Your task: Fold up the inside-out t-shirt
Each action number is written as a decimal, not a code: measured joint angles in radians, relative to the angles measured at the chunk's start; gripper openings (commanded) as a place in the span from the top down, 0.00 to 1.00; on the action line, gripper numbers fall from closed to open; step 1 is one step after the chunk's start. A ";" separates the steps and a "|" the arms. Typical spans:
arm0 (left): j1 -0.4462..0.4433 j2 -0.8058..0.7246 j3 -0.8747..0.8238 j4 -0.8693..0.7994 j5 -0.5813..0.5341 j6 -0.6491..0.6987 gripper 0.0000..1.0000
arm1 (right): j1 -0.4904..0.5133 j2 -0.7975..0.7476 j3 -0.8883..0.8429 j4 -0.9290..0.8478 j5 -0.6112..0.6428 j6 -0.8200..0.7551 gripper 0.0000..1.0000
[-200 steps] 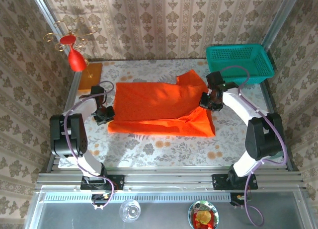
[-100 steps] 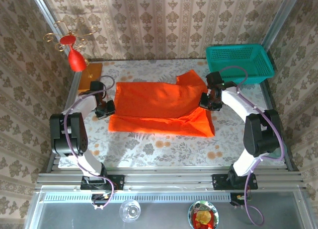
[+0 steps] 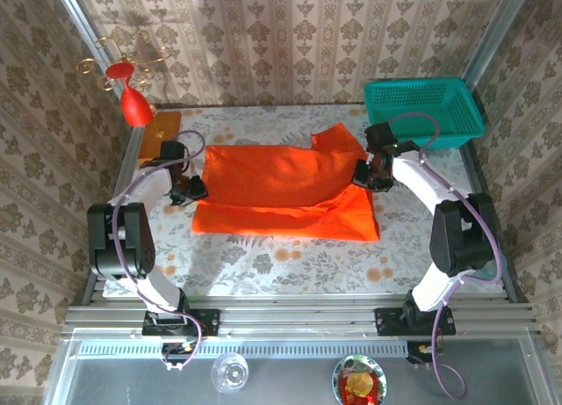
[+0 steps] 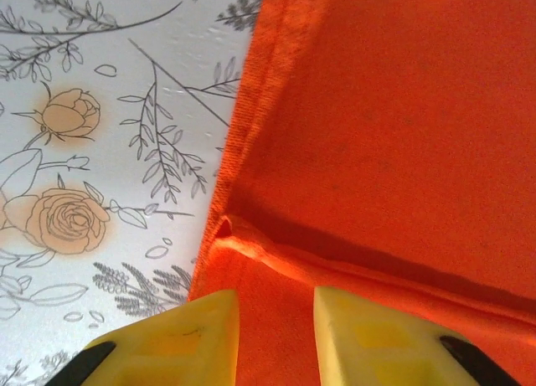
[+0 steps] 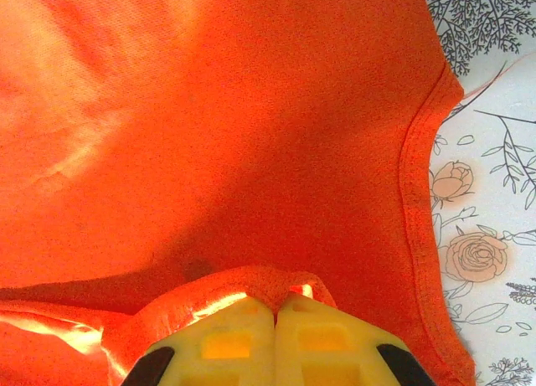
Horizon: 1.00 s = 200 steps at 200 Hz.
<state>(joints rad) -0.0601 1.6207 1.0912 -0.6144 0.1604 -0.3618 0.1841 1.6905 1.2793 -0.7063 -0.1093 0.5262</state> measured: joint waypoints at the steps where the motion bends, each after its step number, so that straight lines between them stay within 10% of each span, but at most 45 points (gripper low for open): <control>1: -0.001 -0.003 0.000 -0.001 0.000 0.000 0.69 | 0.000 0.000 0.000 0.000 0.000 0.000 1.00; 89: -0.090 -0.116 -0.214 -0.069 -0.097 -0.075 1.00 | -0.001 0.000 0.000 0.000 0.000 0.000 1.00; 200: -0.036 -0.047 -0.245 -0.018 -0.123 -0.098 1.00 | -0.016 0.002 0.007 0.000 0.000 0.000 1.00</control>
<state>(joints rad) -0.0963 1.5742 0.8463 -0.6323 0.0376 -0.4603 0.1680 1.6920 1.2865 -0.7063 -0.1093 0.5266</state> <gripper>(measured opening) 0.051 0.049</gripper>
